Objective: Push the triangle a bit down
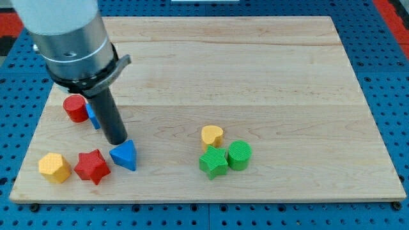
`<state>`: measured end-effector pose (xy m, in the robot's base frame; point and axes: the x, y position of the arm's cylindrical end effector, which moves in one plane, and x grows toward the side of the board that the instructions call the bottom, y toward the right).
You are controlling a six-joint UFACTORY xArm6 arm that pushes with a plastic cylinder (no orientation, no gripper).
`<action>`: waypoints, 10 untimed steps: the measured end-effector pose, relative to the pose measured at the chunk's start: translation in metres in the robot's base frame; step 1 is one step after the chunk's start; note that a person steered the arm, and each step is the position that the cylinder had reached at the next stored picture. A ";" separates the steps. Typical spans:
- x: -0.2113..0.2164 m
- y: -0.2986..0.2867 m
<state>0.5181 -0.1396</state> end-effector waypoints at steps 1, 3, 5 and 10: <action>0.000 0.024; 0.000 0.039; -0.003 0.009; 0.015 0.020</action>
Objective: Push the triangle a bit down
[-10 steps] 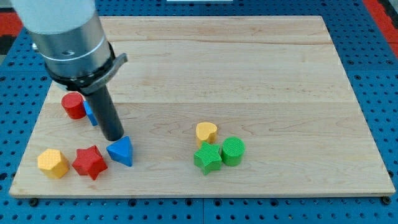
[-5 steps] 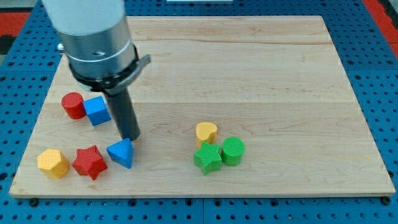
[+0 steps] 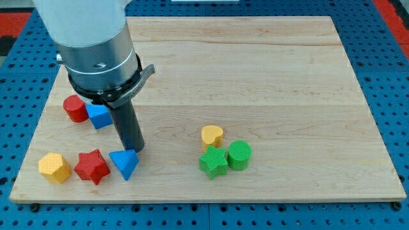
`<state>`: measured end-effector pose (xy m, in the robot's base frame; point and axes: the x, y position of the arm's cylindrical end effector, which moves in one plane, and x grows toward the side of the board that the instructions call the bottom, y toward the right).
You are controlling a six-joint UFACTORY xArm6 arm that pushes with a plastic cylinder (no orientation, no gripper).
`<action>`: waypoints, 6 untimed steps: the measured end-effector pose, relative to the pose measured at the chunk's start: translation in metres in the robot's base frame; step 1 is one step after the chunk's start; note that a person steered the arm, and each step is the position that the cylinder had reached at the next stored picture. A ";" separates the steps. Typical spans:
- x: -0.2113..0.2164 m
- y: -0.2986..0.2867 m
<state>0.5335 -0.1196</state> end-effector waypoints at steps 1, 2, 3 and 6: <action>-0.006 -0.015; -0.015 -0.040; -0.015 -0.071; -0.029 -0.184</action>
